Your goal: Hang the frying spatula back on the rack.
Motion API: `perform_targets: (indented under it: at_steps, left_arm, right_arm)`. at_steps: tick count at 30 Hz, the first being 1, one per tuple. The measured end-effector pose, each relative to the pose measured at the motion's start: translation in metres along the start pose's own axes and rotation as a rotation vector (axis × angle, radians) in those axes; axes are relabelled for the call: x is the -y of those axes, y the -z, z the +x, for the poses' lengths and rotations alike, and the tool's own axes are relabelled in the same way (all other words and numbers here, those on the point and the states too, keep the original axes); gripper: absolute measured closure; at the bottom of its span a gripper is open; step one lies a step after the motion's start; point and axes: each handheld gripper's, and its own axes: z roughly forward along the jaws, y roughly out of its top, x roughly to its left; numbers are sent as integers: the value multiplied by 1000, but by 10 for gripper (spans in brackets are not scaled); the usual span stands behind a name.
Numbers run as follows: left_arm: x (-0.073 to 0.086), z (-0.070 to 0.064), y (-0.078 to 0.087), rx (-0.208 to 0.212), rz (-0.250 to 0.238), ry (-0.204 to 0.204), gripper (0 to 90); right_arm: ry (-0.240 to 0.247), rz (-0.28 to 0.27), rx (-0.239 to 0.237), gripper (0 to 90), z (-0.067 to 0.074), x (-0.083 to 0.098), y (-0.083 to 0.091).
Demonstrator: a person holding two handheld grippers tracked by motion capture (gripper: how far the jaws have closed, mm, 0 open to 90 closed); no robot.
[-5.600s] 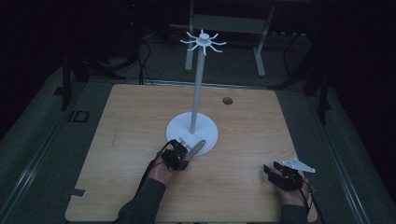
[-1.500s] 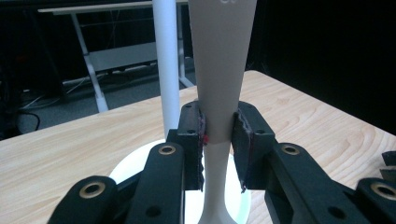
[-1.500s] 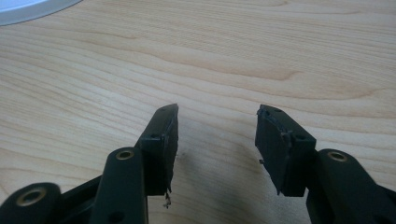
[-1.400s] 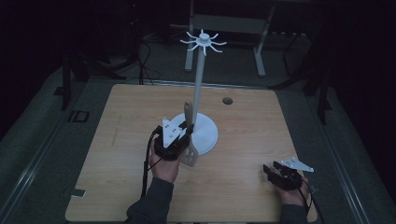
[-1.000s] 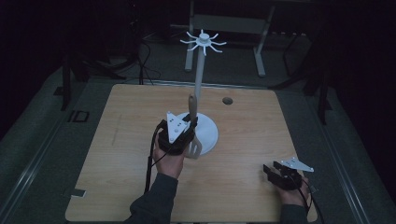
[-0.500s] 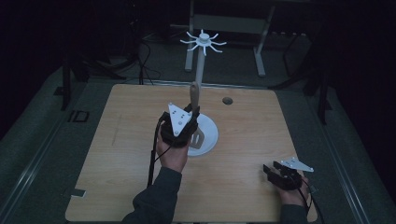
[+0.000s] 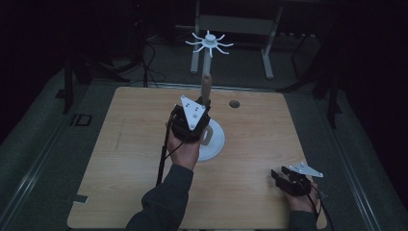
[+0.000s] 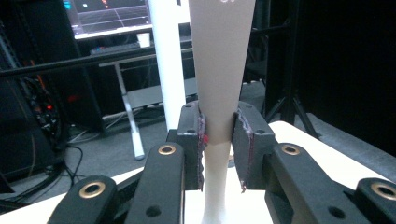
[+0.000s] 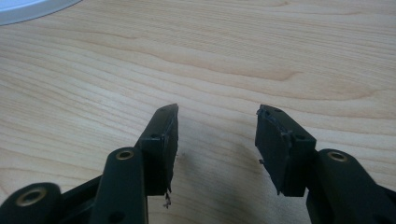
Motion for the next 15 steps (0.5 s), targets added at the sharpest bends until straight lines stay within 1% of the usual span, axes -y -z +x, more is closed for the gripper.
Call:
perform_targets:
  at_steps: [8,9,10,11,13,14,15]
  left_arm:
    - [-11,-2,-4,-32,-2,-18,743]
    - [-13,-2,-5,-44,-3,-18,743]
    - [-13,-2,-5,-44,-3,-18,743]
    - [-16,-2,-5,-59,-1,-21,744]
    - [-19,-2,-7,-76,0,-22,744]
    - [-19,-2,-7,-76,0,-22,744]
    - [-22,-3,-7,-88,0,-24,743]
  right_arm:
    - [-3,0,-1,488,0,0,0]
    - [-2,0,-1,488,0,0,0]
    - [-2,0,-1,488,0,0,0]
    - [-1,0,-1,488,0,0,0]
    - [-1,-1,-1,488,0,0,0]
    - [-2,0,-1,488,0,0,0]
    - [-2,0,-1,488,0,0,0]
